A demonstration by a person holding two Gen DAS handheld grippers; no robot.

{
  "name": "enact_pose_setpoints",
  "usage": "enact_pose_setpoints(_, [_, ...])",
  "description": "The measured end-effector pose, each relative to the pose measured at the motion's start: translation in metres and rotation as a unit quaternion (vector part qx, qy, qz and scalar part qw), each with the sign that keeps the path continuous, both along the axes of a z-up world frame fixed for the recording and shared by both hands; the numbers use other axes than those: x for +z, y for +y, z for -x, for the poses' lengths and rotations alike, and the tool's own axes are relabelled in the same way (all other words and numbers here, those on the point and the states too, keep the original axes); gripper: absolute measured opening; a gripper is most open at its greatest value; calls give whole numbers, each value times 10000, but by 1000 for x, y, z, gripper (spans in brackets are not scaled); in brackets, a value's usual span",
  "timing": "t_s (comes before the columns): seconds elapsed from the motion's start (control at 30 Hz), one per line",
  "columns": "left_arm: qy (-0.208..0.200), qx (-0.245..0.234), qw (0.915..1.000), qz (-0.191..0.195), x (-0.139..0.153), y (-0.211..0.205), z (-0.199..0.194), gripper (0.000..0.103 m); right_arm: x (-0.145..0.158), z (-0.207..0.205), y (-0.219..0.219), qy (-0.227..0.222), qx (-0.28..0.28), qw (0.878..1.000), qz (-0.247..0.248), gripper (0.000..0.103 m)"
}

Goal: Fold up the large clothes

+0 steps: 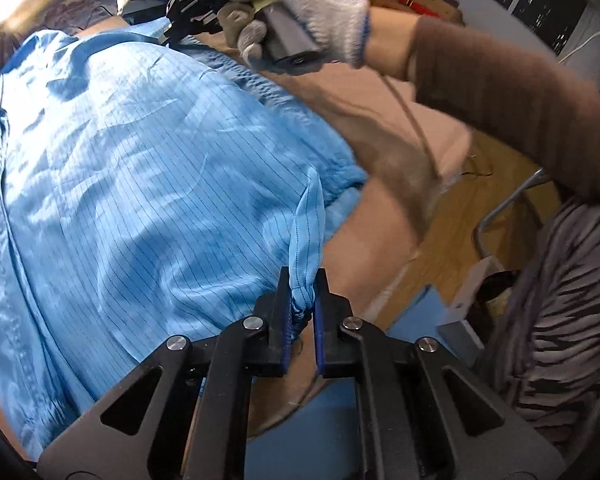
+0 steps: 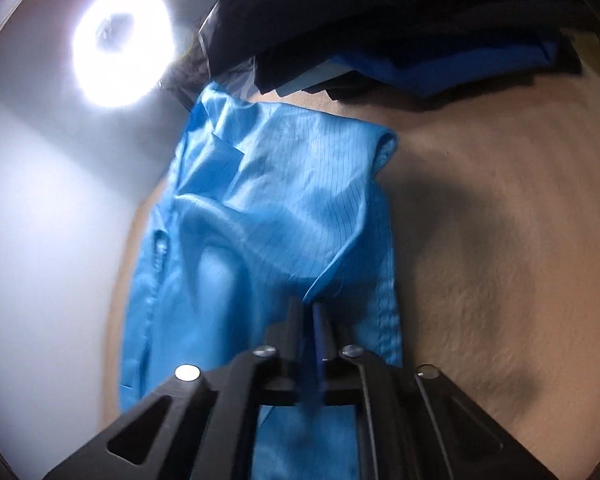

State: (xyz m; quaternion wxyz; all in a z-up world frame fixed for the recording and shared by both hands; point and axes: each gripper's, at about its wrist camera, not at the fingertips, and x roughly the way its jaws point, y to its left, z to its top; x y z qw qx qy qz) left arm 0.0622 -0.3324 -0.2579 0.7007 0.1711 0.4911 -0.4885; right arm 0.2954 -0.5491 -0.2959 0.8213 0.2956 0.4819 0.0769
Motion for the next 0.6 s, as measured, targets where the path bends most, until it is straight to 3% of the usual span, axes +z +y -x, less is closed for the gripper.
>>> enact_pose_setpoints(0.1, [294,-39,9993,248,10,5,1,6,8,-2,-6,-94,-55,9996,248,0])
enact_pose_setpoints(0.3, [795,-133,9943,701,24,-4,6,6,17,-2,-32,-214,-388,9989,148,0])
enact_pose_setpoints(0.6, [1004,-405,9922,613,11,-34,8,6,4,2,-37,103,-439,9976,524,0])
